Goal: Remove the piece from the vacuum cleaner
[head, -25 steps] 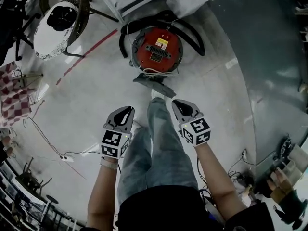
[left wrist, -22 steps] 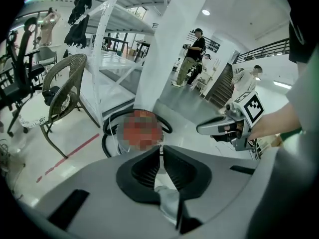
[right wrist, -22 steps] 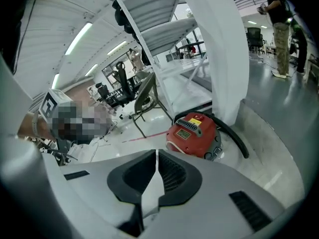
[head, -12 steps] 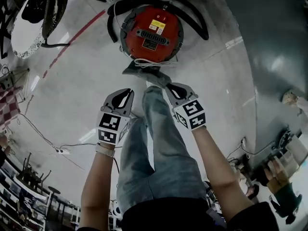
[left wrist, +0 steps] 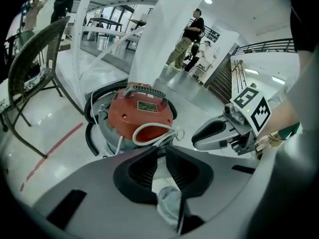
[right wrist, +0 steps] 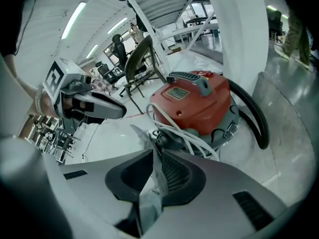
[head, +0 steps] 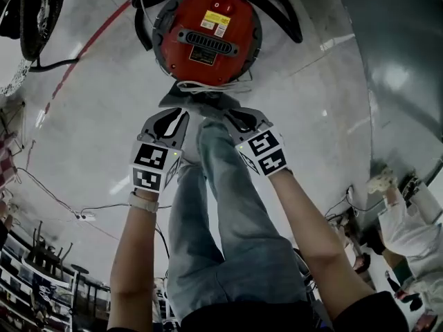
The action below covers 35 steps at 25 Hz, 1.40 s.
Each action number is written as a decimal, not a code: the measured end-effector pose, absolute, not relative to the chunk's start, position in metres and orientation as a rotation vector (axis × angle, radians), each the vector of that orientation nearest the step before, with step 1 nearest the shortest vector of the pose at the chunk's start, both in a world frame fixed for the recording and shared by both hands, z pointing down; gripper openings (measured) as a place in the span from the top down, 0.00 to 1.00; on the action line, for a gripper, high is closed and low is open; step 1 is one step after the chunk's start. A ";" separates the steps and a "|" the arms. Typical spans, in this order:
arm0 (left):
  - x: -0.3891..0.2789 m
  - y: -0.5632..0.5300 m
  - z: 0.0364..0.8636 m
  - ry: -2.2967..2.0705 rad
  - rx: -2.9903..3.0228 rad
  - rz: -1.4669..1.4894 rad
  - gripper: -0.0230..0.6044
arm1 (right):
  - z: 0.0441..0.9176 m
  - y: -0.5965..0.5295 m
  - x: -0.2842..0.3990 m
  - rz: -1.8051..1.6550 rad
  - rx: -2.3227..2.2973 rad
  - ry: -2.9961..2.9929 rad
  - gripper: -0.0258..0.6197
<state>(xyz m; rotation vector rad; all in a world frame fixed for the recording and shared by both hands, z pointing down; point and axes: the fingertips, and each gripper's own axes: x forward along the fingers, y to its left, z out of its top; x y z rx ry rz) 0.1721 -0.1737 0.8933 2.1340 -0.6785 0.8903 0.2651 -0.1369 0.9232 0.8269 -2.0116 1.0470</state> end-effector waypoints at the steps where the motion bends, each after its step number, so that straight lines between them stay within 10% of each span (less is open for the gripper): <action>1: 0.175 -0.173 0.899 -0.667 2.132 0.898 0.88 | 0.928 -0.136 0.264 1.040 0.814 -2.010 0.86; 35: 0.217 -0.140 0.966 -0.076 2.180 1.196 0.85 | 0.960 -0.123 0.250 1.018 0.551 -2.098 0.89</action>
